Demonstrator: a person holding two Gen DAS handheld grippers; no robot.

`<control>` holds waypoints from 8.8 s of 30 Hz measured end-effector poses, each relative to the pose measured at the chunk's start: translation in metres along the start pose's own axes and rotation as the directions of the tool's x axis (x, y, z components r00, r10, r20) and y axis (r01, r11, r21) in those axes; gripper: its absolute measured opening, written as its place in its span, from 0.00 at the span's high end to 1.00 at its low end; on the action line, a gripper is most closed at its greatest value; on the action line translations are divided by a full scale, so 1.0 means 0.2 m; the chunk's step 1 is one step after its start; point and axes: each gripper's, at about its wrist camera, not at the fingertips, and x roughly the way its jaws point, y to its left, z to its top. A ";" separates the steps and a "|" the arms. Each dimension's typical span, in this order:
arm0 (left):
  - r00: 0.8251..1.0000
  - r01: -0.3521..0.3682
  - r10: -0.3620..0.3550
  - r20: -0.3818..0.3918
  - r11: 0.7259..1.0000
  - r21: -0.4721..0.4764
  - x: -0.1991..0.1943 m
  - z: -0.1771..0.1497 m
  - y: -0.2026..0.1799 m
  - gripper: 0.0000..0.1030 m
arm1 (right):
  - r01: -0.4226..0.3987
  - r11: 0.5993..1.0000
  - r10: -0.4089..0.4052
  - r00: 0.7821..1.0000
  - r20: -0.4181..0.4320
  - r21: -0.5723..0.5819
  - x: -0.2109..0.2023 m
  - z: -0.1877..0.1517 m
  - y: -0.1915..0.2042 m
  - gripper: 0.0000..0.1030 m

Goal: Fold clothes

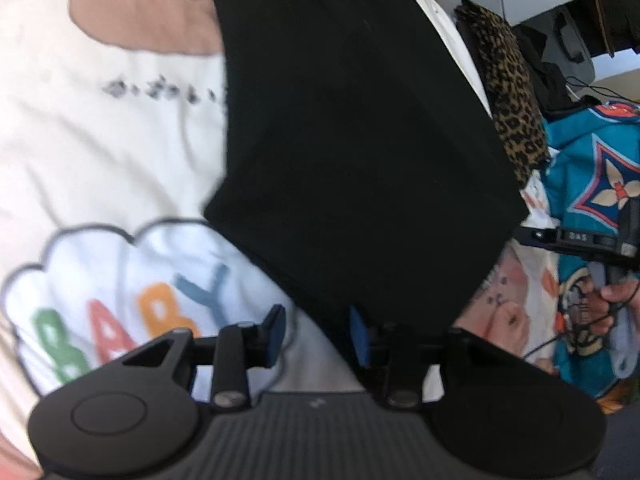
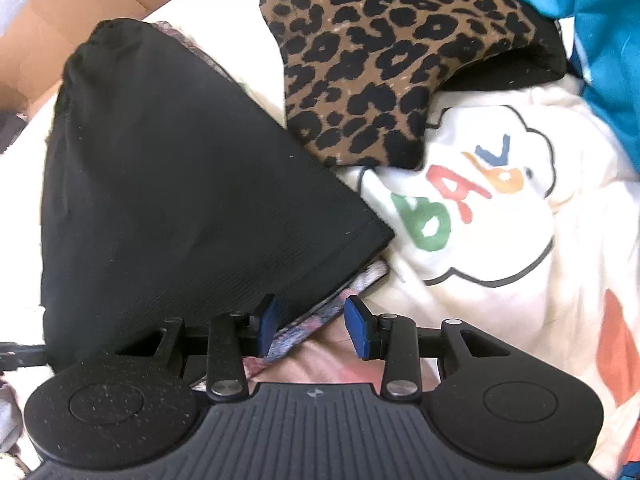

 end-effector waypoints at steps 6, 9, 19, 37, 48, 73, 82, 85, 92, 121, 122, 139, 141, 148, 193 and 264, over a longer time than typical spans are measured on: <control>0.999 0.045 -0.046 -0.028 0.998 -0.036 0.08 -0.03 -0.02 0.64 | -0.055 0.995 0.056 0.998 -0.017 0.085 0.05 -0.02 -0.03 0.58; 0.998 0.046 -0.047 -0.033 0.998 -0.031 0.10 -0.03 -0.02 0.64 | -0.087 0.987 0.090 0.996 -0.019 0.132 0.07 -0.04 -0.05 0.58; 0.995 0.089 -0.093 -0.037 0.991 -0.103 0.12 -0.05 0.01 0.79 | -0.168 0.935 0.162 0.986 0.045 0.313 0.05 -0.06 -0.16 0.58; 0.992 0.109 -0.116 -0.051 0.986 -0.130 0.09 -0.11 0.06 0.98 | -0.154 0.923 0.154 0.988 0.029 0.352 0.07 -0.08 -0.22 1.00; 0.991 0.098 -0.110 -0.077 0.984 -0.151 0.18 -0.08 0.03 0.92 | -0.106 0.939 0.114 0.993 -0.006 0.326 0.06 -0.10 -0.22 1.00; 0.963 0.213 -0.235 -0.131 0.964 -0.160 0.45 -0.11 -0.12 0.82 | -0.002 0.970 0.012 0.999 -0.040 0.243 0.09 -0.04 -0.17 0.90; 0.970 0.188 -0.211 -0.122 0.966 -0.176 0.51 -0.09 -0.15 0.82 | 0.064 0.983 -0.071 0.997 0.036 0.173 -0.02 0.02 -0.19 0.65; 0.971 0.183 -0.209 -0.120 0.963 -0.198 0.53 -0.09 -0.15 0.80 | 0.066 0.987 -0.074 0.996 0.052 0.149 -0.03 0.04 -0.18 0.65; 0.971 0.178 -0.206 -0.120 0.961 -0.211 0.49 -0.13 -0.10 0.82 | 0.074 0.992 -0.083 0.993 0.084 0.098 -0.04 0.11 -0.19 0.65; 0.973 0.154 -0.185 -0.141 0.967 -0.203 0.42 -0.13 -0.15 0.96 | 0.053 0.955 -0.051 0.999 0.014 -0.291 0.14 0.21 -0.04 0.65; 0.973 0.152 -0.183 -0.143 0.968 -0.201 0.43 -0.14 -0.15 0.96 | 0.048 0.954 -0.047 0.999 0.009 -0.297 0.15 0.22 -0.04 0.64; 0.977 0.184 -0.199 -0.078 0.968 -0.169 0.43 -0.16 -0.14 0.92 | -0.018 0.919 -0.005 0.998 -0.055 -0.393 0.14 0.26 0.03 0.65; 0.979 0.176 -0.191 -0.068 0.967 -0.182 0.44 -0.16 -0.12 0.80 | -0.054 0.919 0.028 0.997 -0.072 -0.391 0.15 0.28 0.01 0.65; 0.977 0.195 -0.209 -0.050 0.960 -0.199 0.47 -0.15 -0.08 0.74 | -0.193 0.896 0.158 0.980 -0.118 -0.400 0.21 0.36 -0.05 0.65; 0.978 0.190 -0.200 -0.058 0.971 -0.144 0.10 -0.15 -0.03 0.96 | -0.374 0.918 0.352 0.922 -0.160 -0.133 0.00 0.14 0.00 0.98; 0.968 0.252 -0.236 0.089 0.876 -0.411 0.32 -0.37 0.33 0.89 | -0.464 0.883 0.417 0.846 -0.332 -0.075 0.34 -0.27 0.31 0.90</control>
